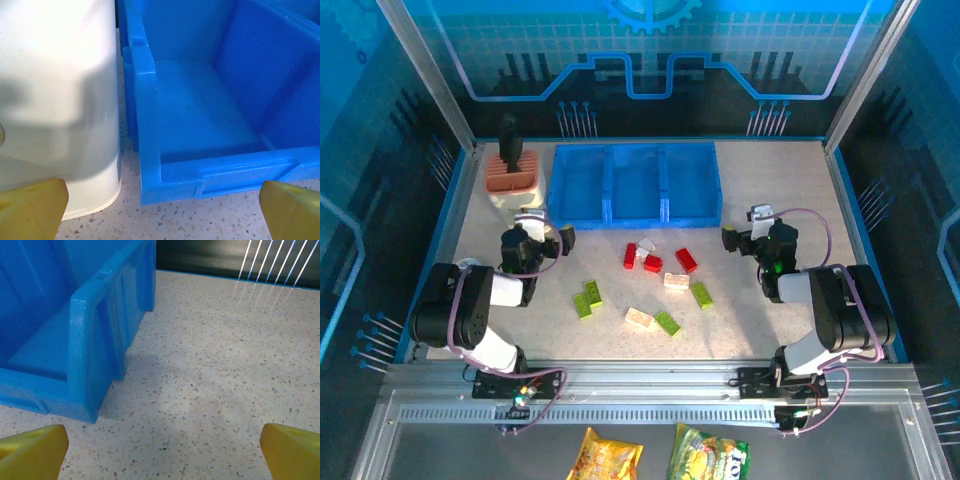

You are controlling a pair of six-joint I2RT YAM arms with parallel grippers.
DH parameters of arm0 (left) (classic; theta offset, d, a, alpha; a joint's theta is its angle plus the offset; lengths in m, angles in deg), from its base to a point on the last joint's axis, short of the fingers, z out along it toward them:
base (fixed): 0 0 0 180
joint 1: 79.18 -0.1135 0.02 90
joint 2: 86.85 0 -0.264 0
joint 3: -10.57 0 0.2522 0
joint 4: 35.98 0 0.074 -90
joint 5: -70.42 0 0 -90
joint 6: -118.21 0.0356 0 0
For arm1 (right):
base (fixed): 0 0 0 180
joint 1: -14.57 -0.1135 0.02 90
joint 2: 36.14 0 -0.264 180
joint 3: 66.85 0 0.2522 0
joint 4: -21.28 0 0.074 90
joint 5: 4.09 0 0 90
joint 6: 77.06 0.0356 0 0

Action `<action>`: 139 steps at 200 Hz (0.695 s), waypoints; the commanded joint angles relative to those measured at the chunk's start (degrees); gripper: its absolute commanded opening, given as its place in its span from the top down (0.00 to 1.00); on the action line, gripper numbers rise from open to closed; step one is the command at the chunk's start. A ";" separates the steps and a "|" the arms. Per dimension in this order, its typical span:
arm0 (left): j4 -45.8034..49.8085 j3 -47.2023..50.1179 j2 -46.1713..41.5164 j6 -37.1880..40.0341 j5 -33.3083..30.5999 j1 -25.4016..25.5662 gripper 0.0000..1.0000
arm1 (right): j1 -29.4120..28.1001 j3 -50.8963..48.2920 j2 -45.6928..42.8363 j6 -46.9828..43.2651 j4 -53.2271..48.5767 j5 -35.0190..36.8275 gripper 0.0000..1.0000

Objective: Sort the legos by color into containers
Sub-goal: Pick up the lego from the center of the table.

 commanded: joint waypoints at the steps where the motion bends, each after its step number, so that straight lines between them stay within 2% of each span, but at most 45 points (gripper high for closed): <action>1: 0.00 -1.17 -0.48 0.81 1.60 0.09 0.01 | 0.54 1.21 0.11 -0.03 0.25 -1.05 0.00; 139: 0.58 -1.47 -0.42 0.38 0.46 0.11 0.01 | 0.54 1.26 0.15 0.00 0.25 -1.07 0.00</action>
